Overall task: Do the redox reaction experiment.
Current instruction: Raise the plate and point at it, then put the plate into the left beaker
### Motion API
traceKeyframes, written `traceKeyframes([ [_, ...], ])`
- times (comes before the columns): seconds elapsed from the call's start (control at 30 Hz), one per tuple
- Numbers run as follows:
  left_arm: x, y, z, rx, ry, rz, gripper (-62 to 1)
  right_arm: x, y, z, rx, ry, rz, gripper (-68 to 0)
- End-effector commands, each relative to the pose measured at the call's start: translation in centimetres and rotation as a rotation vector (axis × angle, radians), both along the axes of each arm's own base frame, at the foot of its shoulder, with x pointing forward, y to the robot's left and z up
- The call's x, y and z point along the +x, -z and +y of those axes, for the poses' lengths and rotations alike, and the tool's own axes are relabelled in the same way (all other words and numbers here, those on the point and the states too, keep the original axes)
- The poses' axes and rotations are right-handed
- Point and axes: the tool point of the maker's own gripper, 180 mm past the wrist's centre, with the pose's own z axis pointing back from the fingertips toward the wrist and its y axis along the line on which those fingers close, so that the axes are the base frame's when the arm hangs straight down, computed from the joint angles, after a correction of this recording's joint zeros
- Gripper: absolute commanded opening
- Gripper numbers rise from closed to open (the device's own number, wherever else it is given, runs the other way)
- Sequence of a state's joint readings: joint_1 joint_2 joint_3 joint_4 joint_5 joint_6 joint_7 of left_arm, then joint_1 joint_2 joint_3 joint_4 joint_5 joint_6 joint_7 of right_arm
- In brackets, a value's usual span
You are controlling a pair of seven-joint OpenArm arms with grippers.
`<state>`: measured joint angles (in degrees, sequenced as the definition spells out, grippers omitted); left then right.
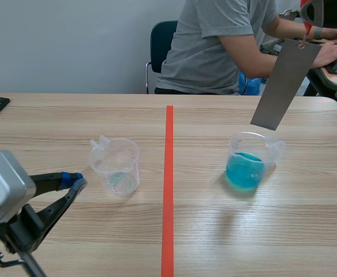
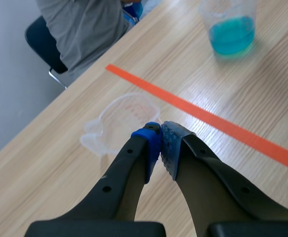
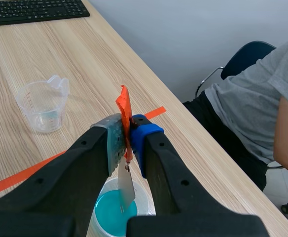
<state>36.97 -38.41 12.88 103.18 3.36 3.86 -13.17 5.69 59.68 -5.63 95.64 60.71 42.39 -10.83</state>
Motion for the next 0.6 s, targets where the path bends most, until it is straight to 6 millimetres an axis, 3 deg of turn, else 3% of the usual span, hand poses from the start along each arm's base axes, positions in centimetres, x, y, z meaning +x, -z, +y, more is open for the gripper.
traceKeyframes([
  [0.0,-0.1,-0.6,0.1,-0.025,-0.011,-0.008,-57.7,0.1,-1.6,-0.1,0.005,-0.006,-0.044,-66.9],
  [0.37,-1.4,0.0,3.1,0.004,-0.073,0.026,-57.7,0.1,-1.6,-0.1,0.004,-0.006,-0.044,-66.9],
  [0.57,-0.9,-0.4,4.2,0.027,-0.093,0.004,-57.8,0.1,-1.6,-0.1,0.004,-0.006,-0.043,-66.9],
])
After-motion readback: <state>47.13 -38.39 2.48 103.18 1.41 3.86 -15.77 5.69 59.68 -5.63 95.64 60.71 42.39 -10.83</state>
